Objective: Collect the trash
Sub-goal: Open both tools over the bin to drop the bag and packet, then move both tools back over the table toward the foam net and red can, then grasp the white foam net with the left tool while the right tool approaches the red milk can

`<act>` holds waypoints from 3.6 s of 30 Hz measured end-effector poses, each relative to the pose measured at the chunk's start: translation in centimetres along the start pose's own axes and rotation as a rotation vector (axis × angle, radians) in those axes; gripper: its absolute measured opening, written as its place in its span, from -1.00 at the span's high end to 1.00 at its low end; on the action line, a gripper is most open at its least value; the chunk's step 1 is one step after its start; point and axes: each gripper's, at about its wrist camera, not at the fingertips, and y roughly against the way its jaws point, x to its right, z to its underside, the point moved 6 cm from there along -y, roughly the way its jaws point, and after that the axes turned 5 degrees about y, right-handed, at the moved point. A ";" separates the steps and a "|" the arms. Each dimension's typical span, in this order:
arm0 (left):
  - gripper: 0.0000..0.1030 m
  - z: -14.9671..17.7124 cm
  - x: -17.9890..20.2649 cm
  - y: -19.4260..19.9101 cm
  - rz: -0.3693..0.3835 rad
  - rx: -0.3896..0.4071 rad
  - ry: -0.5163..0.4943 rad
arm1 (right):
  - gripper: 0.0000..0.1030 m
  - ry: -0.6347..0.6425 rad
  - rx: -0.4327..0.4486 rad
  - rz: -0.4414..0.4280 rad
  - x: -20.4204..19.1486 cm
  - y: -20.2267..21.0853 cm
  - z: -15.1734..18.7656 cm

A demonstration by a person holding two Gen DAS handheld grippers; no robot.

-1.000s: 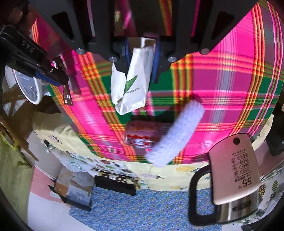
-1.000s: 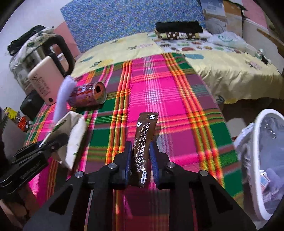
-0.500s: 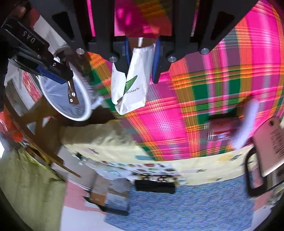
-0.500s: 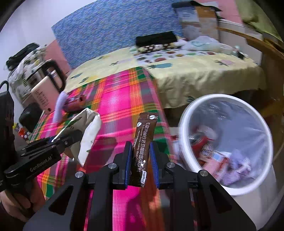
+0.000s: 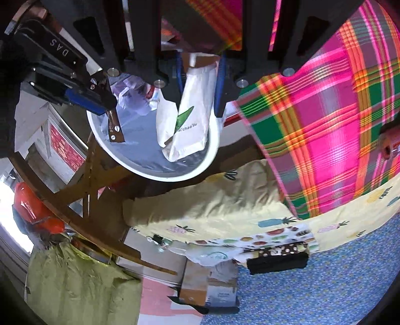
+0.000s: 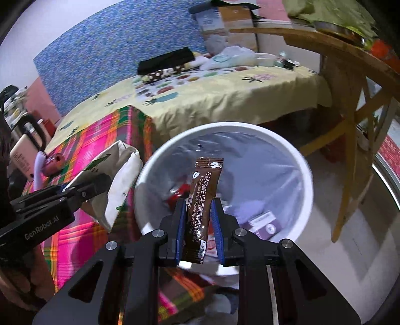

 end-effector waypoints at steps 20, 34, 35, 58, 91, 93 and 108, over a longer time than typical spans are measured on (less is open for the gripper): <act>-0.02 -0.1 -0.1 -0.8 0.029 0.011 0.016 | -0.11 -0.057 0.031 -0.024 2.1 0.3 0.6; 0.05 4.1 -9.9 7.7 -0.189 0.084 0.128 | -0.14 0.120 0.054 -0.169 -6.5 1.8 0.7; 0.06 4.5 -10.7 8.2 -0.202 0.087 0.141 | -0.14 0.133 0.059 -0.175 -7.1 1.8 0.7; 0.19 5.2 -25.5 15.3 -0.398 0.169 0.291 | -0.14 0.463 0.048 -0.367 -21.1 0.4 -1.2; 0.73 3.2 -38.0 12.9 -0.463 0.094 0.366 | -0.15 0.603 -0.053 -0.407 -31.4 -9.1 -6.0; 0.74 3.3 -38.5 12.9 -0.467 0.082 0.369 | -0.15 0.605 -0.063 -0.401 -31.9 -9.6 -6.0; 0.73 3.8 -41.4 13.8 -0.459 0.070 0.404 | -0.15 0.698 -0.048 -0.524 -35.3 -6.2 -4.1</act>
